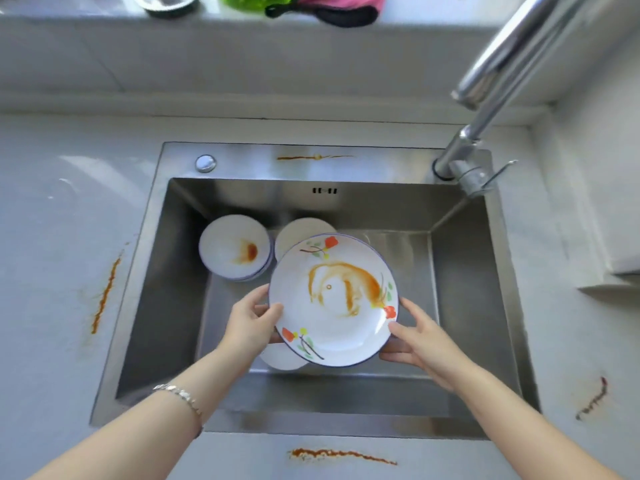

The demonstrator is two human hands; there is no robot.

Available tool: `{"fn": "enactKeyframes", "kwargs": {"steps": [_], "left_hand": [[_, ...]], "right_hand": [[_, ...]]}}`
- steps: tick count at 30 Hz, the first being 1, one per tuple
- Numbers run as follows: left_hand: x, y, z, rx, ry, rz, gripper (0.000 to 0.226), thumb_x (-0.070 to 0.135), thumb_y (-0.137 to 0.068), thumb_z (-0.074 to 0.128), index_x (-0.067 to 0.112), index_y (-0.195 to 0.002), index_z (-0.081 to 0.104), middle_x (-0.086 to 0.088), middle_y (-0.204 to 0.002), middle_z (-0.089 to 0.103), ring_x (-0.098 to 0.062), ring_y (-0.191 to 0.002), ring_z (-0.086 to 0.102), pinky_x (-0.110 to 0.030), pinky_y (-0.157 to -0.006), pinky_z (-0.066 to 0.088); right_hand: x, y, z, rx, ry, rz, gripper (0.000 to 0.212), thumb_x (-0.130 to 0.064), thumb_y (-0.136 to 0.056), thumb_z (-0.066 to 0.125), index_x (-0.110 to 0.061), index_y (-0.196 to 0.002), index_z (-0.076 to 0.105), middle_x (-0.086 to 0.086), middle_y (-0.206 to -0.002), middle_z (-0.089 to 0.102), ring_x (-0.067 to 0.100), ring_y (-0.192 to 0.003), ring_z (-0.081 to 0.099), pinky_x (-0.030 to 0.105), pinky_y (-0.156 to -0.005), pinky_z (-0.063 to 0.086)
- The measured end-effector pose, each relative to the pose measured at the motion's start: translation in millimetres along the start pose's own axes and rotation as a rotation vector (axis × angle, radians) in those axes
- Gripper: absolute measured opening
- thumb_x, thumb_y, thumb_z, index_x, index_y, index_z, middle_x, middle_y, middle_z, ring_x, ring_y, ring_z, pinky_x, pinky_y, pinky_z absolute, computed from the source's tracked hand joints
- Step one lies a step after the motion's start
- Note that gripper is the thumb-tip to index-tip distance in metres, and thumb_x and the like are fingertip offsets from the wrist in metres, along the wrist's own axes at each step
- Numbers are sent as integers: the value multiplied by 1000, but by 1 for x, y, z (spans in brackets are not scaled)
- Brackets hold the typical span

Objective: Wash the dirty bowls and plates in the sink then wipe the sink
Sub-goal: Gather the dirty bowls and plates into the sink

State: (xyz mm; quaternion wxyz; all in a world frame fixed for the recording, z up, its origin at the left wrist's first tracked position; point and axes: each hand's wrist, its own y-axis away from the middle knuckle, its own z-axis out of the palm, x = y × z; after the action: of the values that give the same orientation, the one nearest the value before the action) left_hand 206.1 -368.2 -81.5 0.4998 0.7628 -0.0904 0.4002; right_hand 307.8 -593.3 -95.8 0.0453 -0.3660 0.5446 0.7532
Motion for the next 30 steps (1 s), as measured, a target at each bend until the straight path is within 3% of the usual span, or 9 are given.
{"fn": "enactKeyframes", "kwargs": {"steps": [4, 6, 8, 13, 16, 21, 25, 30], "left_hand": [[5, -7, 47, -91, -41, -9, 32, 2, -93, 49, 21, -118, 52, -1, -83, 68, -20, -75, 67, -30, -56, 58], [6, -7, 64, -116, -50, 5, 29, -1, -93, 47, 23, -108, 53, -3, -80, 67, -18, -70, 66, -24, -48, 54], [6, -9, 76, -125, -67, 6, 29, -2, -93, 46, 23, -106, 54, -5, -81, 67, -18, -69, 65, -22, -46, 52], [7, -25, 93, -167, -114, -46, 34, 1, -93, 47, 15, -124, 52, -14, -98, 66, -23, -78, 65, -26, -50, 56], [11, -33, 99, -205, -193, -48, 32, 5, -95, 47, 13, -126, 49, -5, -91, 63, -17, -73, 63, -22, -49, 55], [11, -49, 95, -235, -576, -3, 53, 30, -95, 52, 18, -142, 33, -5, -110, 61, -22, -96, 60, -34, -80, 51], [3, -49, 82, -230, -680, 24, 46, 28, -96, 48, 16, -138, 37, -4, -104, 61, -17, -89, 59, -22, -63, 41], [-6, -54, 65, -194, -725, 27, 32, 22, -95, 49, 14, -126, 51, -4, -95, 63, -18, -81, 58, -22, -60, 40]], "right_hand": [[8, 7, -35, 59, -89, -5, 66, 0, -87, 59, -40, -131, 31, 14, -118, 62, 32, -92, 68, 40, -71, 59], [12, 6, -45, 137, -104, -14, 70, 2, -85, 61, -34, -137, 33, 10, -125, 57, 34, -100, 64, 47, -76, 57], [17, 2, -53, 226, -120, -10, 71, 6, -83, 61, -30, -139, 35, 8, -126, 55, 35, -102, 62, 50, -75, 57], [25, -13, -57, 407, -142, -13, 62, 9, -83, 57, -28, -132, 45, 8, -125, 55, 37, -110, 56, 52, -75, 56], [25, -20, -58, 467, -188, -17, 59, 13, -83, 53, -29, -125, 50, 6, -119, 57, 35, -109, 58, 41, -70, 58], [26, -40, -58, 559, -235, -9, 63, 14, -82, 52, -24, -132, 48, 7, -122, 55, 34, -110, 57, 37, -66, 57], [28, -64, -51, 635, -328, 17, 63, 13, -83, 53, -23, -134, 47, 8, -124, 54, 35, -110, 57, 46, -75, 57], [31, -93, -44, 721, -495, 72, 62, 12, -85, 51, -24, -135, 45, 9, -125, 53, 37, -108, 57, 45, -75, 57]]}}
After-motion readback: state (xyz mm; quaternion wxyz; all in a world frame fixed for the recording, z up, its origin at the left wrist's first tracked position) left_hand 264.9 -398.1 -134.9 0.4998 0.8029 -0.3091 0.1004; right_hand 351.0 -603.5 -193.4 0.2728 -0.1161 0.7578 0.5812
